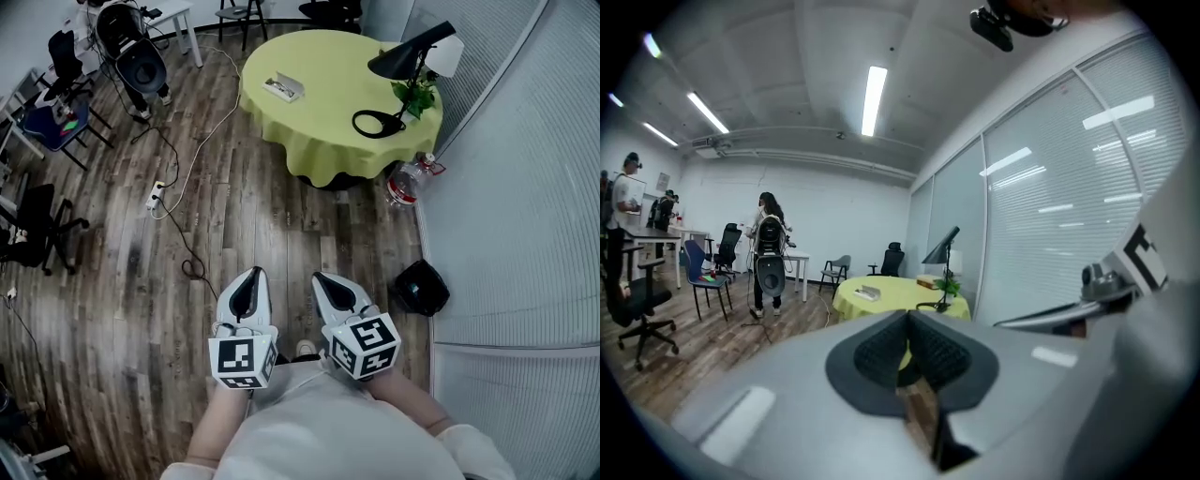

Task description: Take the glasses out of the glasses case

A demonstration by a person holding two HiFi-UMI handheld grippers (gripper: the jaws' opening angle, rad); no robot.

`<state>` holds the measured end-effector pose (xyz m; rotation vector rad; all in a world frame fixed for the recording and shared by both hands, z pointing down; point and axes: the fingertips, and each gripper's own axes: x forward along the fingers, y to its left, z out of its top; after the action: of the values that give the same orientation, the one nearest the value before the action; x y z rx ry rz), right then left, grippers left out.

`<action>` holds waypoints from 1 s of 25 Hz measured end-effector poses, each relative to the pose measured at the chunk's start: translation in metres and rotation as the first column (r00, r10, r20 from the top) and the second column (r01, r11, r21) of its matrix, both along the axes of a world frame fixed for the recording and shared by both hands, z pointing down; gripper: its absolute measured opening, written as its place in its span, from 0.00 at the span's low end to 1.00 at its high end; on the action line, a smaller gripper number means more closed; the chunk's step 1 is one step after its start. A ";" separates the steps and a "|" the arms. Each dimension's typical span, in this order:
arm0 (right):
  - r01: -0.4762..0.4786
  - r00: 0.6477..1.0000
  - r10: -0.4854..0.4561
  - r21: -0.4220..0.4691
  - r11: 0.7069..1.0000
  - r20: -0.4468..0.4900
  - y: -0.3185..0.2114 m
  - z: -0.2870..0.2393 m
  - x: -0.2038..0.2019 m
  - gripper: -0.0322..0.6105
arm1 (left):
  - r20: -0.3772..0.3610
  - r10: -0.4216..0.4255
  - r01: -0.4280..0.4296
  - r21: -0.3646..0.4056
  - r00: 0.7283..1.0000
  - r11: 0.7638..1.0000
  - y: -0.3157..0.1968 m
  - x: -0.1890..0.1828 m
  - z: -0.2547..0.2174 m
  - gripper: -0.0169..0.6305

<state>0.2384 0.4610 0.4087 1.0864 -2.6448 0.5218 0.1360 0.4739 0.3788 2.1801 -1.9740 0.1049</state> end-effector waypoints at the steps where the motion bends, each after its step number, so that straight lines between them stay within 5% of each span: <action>1: -0.002 1.000 0.002 -0.012 1.000 -0.008 -0.003 0.004 -0.004 0.05 | -0.008 -0.002 0.002 -0.008 1.000 1.000 -0.003 -0.005 0.003 0.04; 8: -0.018 0.999 0.015 -0.060 0.998 -0.051 -0.047 0.020 -0.061 0.05 | -0.035 0.019 -0.021 -0.048 0.999 0.999 -0.047 -0.059 0.013 0.04; 25: -0.110 0.990 0.105 -0.044 0.993 -0.095 -0.144 0.009 -0.287 0.05 | -0.072 0.061 -0.066 -0.065 0.996 0.996 -0.142 -0.317 0.001 0.04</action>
<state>-0.0487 0.3167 0.4179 1.2132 -2.4915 0.5401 -0.1812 0.3323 0.3797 2.1744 -1.8378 0.1017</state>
